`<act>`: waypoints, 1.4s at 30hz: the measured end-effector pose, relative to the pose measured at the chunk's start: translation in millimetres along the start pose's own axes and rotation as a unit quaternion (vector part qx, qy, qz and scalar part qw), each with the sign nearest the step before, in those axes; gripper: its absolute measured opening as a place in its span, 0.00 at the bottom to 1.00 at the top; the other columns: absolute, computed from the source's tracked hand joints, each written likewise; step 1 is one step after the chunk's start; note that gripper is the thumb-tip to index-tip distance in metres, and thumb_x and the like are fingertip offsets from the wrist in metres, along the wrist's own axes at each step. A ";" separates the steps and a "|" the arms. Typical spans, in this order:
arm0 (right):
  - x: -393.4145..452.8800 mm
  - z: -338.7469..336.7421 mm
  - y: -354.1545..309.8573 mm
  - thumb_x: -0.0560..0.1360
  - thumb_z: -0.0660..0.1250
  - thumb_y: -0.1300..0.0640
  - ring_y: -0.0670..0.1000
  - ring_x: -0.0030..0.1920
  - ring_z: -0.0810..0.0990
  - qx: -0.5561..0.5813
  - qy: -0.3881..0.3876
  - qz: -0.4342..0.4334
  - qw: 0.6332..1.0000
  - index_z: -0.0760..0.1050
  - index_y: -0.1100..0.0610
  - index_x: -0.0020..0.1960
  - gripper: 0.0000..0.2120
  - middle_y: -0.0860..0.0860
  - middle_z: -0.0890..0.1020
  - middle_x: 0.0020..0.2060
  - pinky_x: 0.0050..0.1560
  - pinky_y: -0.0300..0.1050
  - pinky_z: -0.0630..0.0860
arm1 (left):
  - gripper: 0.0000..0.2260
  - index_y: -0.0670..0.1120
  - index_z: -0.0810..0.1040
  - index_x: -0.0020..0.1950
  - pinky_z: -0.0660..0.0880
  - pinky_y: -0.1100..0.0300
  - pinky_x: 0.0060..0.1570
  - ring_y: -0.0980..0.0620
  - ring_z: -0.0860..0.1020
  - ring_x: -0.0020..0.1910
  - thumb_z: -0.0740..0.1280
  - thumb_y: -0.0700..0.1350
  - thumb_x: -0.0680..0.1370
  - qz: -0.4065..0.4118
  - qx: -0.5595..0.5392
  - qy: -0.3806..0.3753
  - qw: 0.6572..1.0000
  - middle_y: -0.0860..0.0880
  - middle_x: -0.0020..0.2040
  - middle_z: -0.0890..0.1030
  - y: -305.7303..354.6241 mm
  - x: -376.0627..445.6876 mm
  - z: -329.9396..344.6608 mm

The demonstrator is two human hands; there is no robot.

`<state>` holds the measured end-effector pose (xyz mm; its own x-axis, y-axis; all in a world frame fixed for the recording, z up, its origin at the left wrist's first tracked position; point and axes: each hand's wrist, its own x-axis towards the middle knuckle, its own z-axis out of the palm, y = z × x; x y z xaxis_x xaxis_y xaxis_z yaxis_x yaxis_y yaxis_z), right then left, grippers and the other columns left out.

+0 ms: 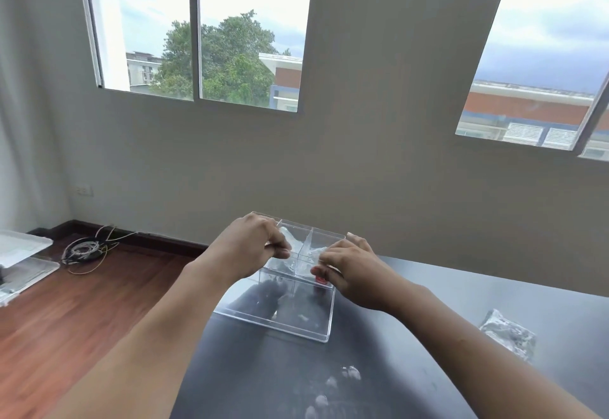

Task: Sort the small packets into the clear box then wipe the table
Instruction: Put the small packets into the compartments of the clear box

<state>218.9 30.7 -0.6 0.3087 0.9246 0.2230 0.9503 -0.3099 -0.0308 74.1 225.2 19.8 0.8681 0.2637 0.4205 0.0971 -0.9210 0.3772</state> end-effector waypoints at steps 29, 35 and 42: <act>-1.8 5.0 6.8 0.84 0.58 0.43 0.47 0.64 0.73 0.026 0.005 -0.021 0.999 0.74 0.49 0.44 0.14 0.47 0.83 0.51 0.79 0.54 0.51 | 0.23 0.51 0.84 0.43 0.76 0.54 0.52 0.51 0.82 0.40 0.59 0.66 0.81 0.028 0.132 -0.024 0.991 0.55 0.38 0.86 11.7 2.2 -1.1; -2.9 6.2 6.8 0.84 0.58 0.43 0.47 0.65 0.73 0.028 0.006 -0.015 0.999 0.77 0.52 0.46 0.16 0.48 0.83 0.52 0.79 0.55 0.52 | 0.27 0.53 0.80 0.37 0.65 0.53 0.64 0.53 0.77 0.41 0.52 0.66 0.82 0.015 0.176 -0.123 0.976 0.57 0.32 0.80 12.8 0.8 2.1; -22.7 -19.6 6.8 0.81 0.60 0.38 0.47 0.79 0.60 0.012 0.024 -0.011 1.000 0.78 0.49 0.65 0.21 0.46 0.78 0.66 0.81 0.57 0.44 | 0.31 0.53 0.82 0.42 0.65 0.51 0.62 0.56 0.77 0.45 0.48 0.70 0.80 0.085 0.202 0.007 0.976 0.58 0.36 0.80 10.6 -1.5 12.9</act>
<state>217.6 3.3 13.3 0.2852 0.9193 0.2710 0.9579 -0.2829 -0.0485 80.1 211.3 12.6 0.8815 0.0985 0.4618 0.1385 -0.9889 -0.0534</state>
